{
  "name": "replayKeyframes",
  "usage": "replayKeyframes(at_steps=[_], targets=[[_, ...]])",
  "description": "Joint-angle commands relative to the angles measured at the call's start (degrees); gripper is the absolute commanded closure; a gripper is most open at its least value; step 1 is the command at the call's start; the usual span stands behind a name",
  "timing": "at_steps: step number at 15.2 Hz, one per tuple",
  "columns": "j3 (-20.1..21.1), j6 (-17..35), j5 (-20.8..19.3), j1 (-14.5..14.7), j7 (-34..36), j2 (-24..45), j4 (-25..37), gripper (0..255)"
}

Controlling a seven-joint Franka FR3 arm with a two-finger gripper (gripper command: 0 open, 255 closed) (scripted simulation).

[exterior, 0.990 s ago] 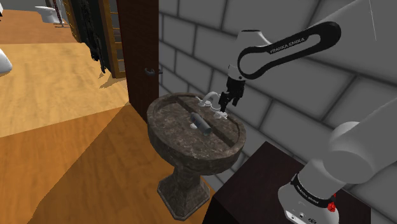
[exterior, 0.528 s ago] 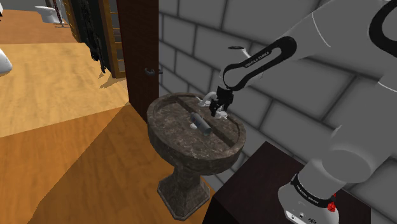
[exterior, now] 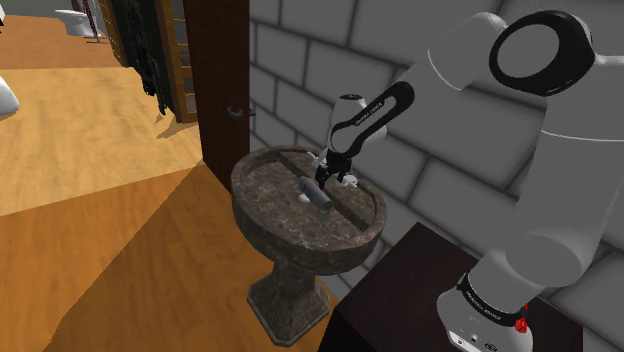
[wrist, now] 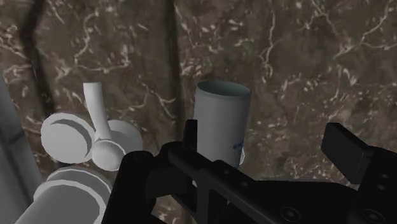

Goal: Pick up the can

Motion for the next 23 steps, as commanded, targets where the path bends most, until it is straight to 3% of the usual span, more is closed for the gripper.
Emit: replayKeyframes(at_steps=[1, 8, 17, 18, 23], targets=[[-0.3, 1.4, 0.2, -0.4, 0.0, 5.0, 3.9, 0], [-0.9, 3.7, 0.9, -1.4, 0.6, 19.7, 17.0, 0], [-0.8, 7.1, 0.9, -1.5, 0.8, 24.9, 18.9, 0], [-0.8, 7.2, 0.9, -1.5, 0.8, 25.2, 19.0, 255], [-0.9, 7.6, 0.9, -1.6, 0.6, 25.7, 19.1, 255]])
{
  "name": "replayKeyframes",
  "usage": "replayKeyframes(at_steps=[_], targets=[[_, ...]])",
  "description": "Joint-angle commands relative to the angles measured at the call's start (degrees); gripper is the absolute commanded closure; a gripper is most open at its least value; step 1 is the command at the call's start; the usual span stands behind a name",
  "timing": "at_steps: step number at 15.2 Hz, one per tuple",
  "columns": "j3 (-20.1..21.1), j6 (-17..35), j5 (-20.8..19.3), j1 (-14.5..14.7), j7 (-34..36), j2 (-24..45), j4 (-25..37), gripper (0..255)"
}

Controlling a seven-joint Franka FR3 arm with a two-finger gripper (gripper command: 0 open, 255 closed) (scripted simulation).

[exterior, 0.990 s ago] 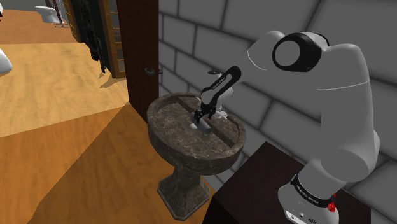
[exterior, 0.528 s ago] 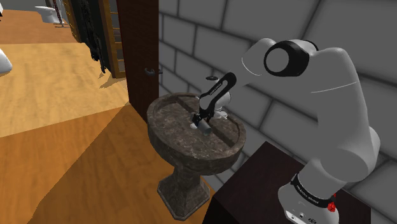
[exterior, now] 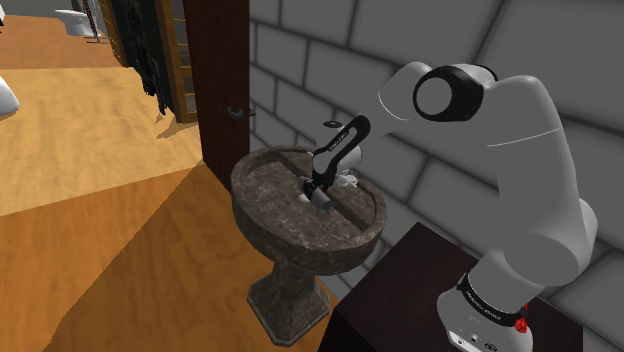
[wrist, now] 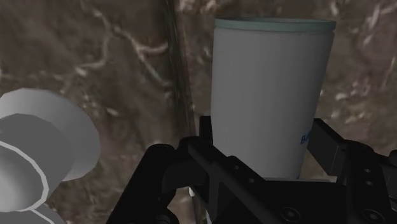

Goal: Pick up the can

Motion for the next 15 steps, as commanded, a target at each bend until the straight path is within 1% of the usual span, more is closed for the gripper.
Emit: replayKeyframes(at_steps=[1, 3, 4, 15], targets=[[-0.2, -0.1, -0.1, -0.2, -0.4, 1.4, 0.1, 255], [-0.1, -0.1, 0.0, -0.7, -0.9, 1.4, 0.0, 255], [-0.1, -0.9, -0.2, -0.2, -0.2, 0.6, 0.0, 255], [-0.1, -5.9, -0.2, -0.2, -0.4, -7.0, -2.5, 255]])
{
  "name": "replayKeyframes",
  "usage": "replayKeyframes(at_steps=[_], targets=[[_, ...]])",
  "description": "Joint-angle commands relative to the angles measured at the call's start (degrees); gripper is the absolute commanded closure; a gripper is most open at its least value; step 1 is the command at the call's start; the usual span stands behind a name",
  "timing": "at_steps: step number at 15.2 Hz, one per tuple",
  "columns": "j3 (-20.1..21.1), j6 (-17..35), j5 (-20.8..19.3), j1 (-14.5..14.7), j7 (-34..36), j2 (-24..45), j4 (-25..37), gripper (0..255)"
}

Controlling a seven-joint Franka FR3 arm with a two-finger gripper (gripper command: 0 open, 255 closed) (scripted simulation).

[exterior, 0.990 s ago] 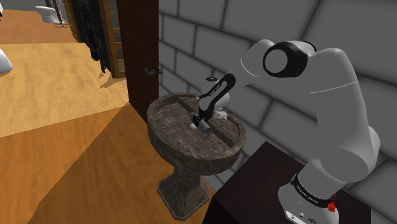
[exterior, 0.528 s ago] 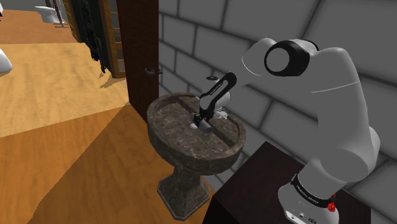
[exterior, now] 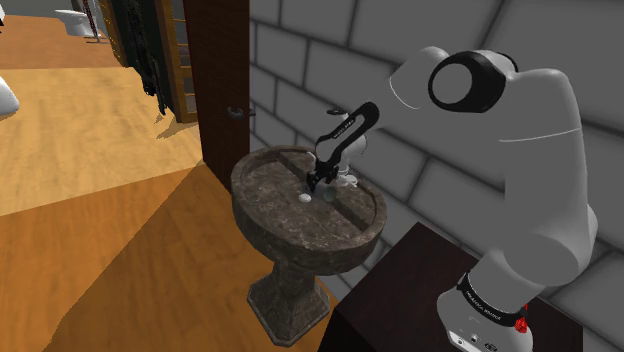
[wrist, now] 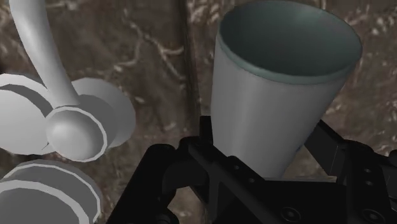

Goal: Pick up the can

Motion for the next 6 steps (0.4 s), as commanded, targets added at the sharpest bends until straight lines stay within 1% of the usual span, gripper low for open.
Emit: replayKeyframes(at_steps=[1, 4, 6], targets=[[0.0, -1.2, 0.0, 0.0, 0.0, -1.3, 0.0, 255], [0.0, -2.8, 0.0, 0.0, -0.1, -3.2, -0.4, 255], [0.0, -2.9, 0.0, 0.0, -0.1, -3.3, -0.4, 255]])
